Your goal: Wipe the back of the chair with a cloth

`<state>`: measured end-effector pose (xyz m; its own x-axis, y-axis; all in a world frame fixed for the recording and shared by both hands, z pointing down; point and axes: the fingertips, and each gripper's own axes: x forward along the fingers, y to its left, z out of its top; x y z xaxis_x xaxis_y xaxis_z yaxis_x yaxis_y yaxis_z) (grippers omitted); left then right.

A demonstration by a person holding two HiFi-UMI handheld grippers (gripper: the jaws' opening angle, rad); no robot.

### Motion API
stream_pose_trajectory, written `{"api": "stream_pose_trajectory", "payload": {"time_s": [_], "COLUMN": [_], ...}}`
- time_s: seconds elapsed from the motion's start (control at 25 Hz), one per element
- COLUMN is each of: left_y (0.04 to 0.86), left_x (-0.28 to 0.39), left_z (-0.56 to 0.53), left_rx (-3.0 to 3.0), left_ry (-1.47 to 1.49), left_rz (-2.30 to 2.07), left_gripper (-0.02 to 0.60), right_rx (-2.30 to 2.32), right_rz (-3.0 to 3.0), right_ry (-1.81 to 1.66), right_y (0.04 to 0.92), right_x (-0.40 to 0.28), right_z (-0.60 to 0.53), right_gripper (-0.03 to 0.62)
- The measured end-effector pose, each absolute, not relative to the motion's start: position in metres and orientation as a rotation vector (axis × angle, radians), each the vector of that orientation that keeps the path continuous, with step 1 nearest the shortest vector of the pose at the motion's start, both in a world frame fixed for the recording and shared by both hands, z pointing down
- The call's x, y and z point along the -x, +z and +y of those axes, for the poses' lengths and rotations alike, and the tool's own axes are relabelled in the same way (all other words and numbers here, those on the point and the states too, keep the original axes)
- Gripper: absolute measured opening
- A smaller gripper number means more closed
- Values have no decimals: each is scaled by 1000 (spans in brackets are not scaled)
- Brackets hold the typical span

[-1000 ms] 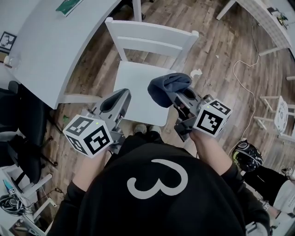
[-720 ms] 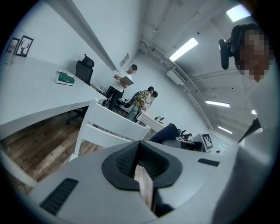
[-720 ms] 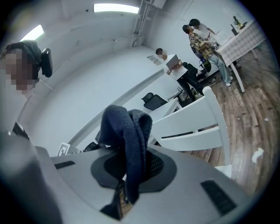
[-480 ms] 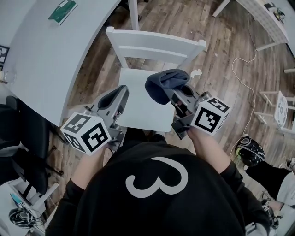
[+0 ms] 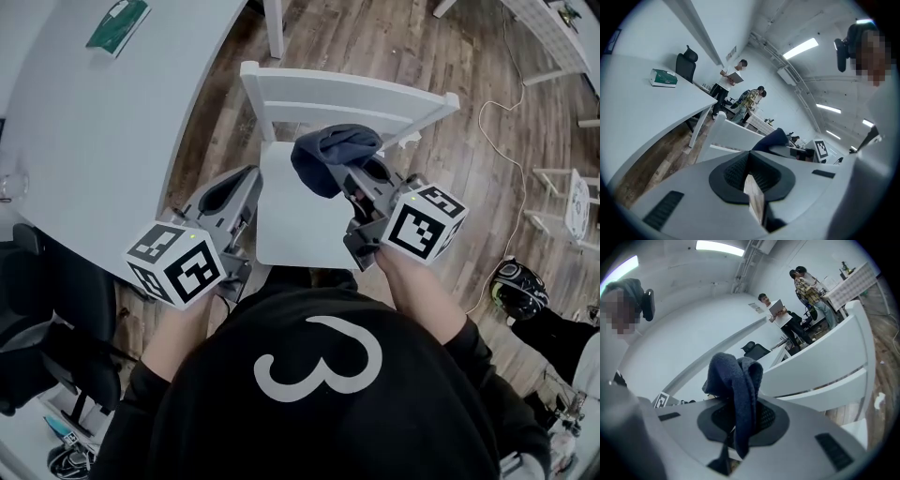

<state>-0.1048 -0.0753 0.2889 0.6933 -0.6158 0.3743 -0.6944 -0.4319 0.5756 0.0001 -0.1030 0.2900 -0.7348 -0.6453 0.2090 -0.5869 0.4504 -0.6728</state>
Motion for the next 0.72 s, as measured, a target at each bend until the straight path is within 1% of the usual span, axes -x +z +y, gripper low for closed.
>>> {"api": "stream_pose_trajectory", "payload": {"time_s": [0.24, 0.72], "left_y": [299, 316], "left_x": [125, 151], "left_z": [-90, -106], "left_rx": [-2169, -2137], "left_ry": [140, 132], "left_rz": [-969, -946], "left_gripper": [14, 14], "right_rx": [1219, 1434], "right_rz": [2643, 2702], "right_ry": [-1080, -941], "right_y": [306, 330], "right_x": [26, 58], "right_z": [-133, -183], "right_gripper": [51, 51]}}
